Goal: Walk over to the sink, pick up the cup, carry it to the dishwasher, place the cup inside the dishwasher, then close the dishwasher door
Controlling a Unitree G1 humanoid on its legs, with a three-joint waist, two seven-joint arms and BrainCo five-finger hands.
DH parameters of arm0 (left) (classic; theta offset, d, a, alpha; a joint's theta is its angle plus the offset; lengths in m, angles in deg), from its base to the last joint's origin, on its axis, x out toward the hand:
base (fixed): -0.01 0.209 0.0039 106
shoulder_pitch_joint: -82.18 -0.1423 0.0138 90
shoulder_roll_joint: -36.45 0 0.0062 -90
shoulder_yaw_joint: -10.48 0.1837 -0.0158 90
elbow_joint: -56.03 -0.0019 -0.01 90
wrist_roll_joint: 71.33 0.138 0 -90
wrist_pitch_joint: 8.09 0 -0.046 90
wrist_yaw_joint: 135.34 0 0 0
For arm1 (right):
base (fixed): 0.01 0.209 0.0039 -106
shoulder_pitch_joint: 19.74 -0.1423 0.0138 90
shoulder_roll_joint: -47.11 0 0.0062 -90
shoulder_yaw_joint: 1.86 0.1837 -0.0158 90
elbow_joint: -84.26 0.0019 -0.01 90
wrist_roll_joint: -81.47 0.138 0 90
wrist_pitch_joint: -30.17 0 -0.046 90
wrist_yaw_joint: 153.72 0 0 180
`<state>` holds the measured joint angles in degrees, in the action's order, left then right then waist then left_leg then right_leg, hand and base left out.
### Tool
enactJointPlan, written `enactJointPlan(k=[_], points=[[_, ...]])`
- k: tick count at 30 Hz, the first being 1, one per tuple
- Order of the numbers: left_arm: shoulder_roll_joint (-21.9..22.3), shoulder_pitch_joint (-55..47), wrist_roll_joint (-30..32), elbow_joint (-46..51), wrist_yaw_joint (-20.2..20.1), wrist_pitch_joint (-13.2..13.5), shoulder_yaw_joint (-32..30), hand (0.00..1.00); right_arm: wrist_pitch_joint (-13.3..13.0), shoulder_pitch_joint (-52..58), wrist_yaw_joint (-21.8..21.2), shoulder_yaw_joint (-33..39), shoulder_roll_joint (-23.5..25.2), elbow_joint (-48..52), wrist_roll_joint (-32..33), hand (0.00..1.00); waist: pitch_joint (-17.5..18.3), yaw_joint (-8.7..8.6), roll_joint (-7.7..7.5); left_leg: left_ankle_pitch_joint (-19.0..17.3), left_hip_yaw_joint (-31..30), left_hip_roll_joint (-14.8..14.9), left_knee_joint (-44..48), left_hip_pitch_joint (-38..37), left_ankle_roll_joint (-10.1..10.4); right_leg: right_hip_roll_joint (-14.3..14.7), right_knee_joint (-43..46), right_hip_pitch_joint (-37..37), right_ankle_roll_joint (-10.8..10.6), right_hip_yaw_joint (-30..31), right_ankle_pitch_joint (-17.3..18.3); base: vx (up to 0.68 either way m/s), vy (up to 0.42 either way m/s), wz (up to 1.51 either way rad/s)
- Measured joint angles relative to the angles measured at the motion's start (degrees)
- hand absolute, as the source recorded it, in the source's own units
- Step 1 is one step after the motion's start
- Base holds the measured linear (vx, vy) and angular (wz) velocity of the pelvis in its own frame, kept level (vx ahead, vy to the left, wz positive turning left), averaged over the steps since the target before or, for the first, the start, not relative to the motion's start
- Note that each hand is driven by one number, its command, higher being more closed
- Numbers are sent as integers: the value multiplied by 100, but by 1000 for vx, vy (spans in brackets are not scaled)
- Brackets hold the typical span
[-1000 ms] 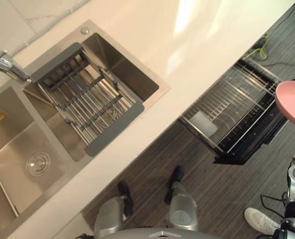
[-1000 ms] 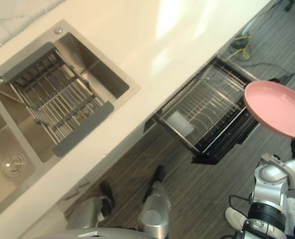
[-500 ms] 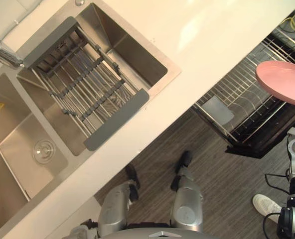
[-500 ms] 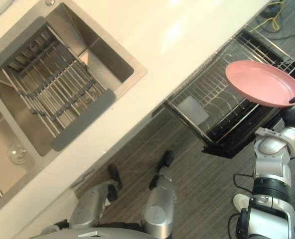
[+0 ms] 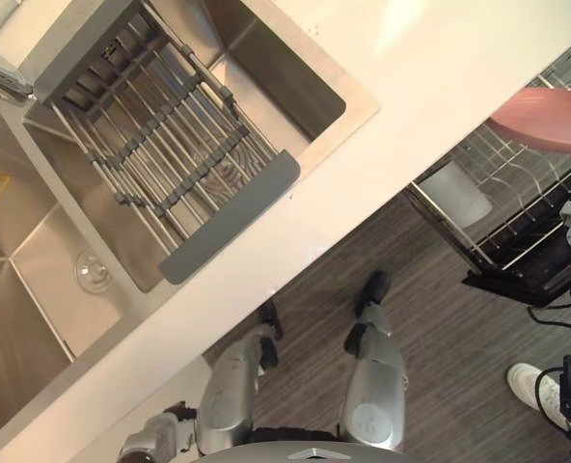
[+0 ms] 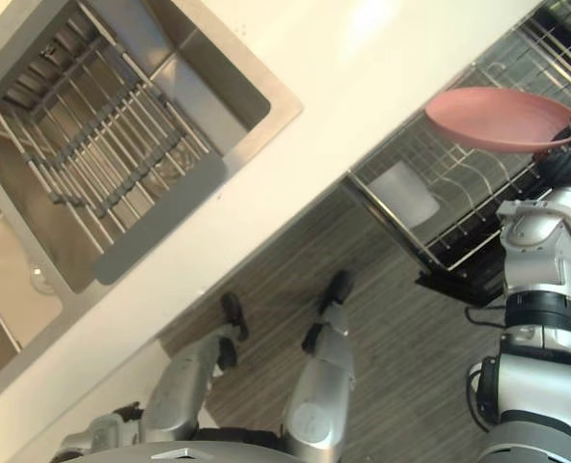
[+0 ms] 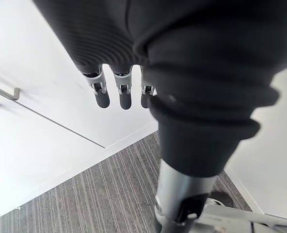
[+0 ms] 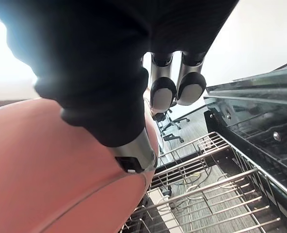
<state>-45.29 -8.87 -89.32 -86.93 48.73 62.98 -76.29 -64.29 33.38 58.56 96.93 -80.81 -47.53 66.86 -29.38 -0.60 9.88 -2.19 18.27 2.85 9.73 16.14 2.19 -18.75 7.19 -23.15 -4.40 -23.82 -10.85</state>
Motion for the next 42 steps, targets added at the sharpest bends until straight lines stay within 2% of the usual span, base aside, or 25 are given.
enactJointPlan(k=[4, 9, 18, 19, 21, 26, 27, 29, 33, 35, 36, 38, 42], points=[[-30, 42, -96, -13, -74, -7, 158, 0, 212, -193, -135, -217, -70, -228, 179, 100, 13, 70, 26, 49, -38, -8, 17, 229, 7, -3, 24, -254, 41, 37, -32, -21, -44, 2], [-30, 89, -200, -68, -78, -28, 199, 0, 322, -220, -204, -317, -89, -424, 201, 100, 30, 116, 53, 49, -100, -11, 104, 399, 6, -3, 21, -387, 60, 48, -59, -10, -43, 1], [-25, 290, -210, -193, -200, -50, 481, 0, 507, -362, -347, -426, -373, -448, 203, 100, 291, 304, 431, 69, -105, -18, 152, 740, 0, -5, 5, -716, 100, 91, -116, -6, -36, 1], [-24, 357, -210, -265, -206, -50, 496, 0, 573, -382, -347, -427, -393, -452, 203, 0, 320, 340, 472, 80, -116, -17, 153, 778, -2, -5, -10, -741, 103, 78, -124, 3, -43, 3], [-27, 446, -208, -355, -217, -50, 597, 0, 639, -392, -351, -429, -394, -470, 204, 0, 340, 375, 499, 82, -118, -18, 152, 784, 0, -4, -13, -747, 103, 78, -125, 2, -16, 1], [-16, 513, -206, -405, -359, -50, 652, 0, 1089, -454, -513, -440, -415, -532, 567, 0, 361, 467, 528, 92, -136, -18, 188, 973, -4, -5, -37, -899, 116, 63, -152, 6, -21, 3], [-16, 517, -206, -406, -362, -50, 655, 0, 1115, -454, -584, -434, -415, -597, 631, 0, 361, 482, 529, 93, -143, -18, 192, 982, -4, -5, -38, -904, 116, 59, -152, 0, 0, 0], [-16, 525, -206, -405, -381, -45, 665, 0, 1219, -448, -955, -415, -414, -663, 1003, 0, 363, 526, 532, 92, -241, -31, 204, 984, -4, -5, -34, -897, 116, 61, -152, 0, 0, 0], [-12, 606, -198, -414, -458, 11, 697, 0, 1329, -455, -1504, -414, -412, -618, 1189, 0, 363, 575, 532, 92, -270, -31, 211, 986, -3, -5, -13, -896, 121, 56, -148, 0, 0, 0], [-12, 606, -194, -435, -467, 31, 696, 0, 1443, -480, -1716, -411, -412, -605, 1332, 0, 363, 573, 532, 92, -272, -30, 215, 985, -2, -6, -5, -895, 128, 58, -143, 2, -17, 0], [-12, 606, -194, -444, -483, 36, 695, 0, 1595, -486, -1897, -409, -411, -544, 1477, 0, 363, 568, 532, 96, -279, -27, 215, 983, 3, -6, 4, -896, 134, 55, -140, 6, -31, 0], [-12, 605, -193, -447, -488, 37, 694, 0, 1700, -485, -2009, -406, -407, -444, 1663, 0, 363, 561, 532, 98, -279, -26, 215, 978, 5, -6, 11, -896, 134, 58, -139, 4, -16, 0], [-7, 605, -138, -457, -500, 62, 690, 0, 1722, -492, -2103, -337, -400, -173, 1926, 0, 363, 550, 532, 100, -273, -25, 230, 960, 6, -6, 37, -891, 134, 76, -140, 0, 0, 0]])
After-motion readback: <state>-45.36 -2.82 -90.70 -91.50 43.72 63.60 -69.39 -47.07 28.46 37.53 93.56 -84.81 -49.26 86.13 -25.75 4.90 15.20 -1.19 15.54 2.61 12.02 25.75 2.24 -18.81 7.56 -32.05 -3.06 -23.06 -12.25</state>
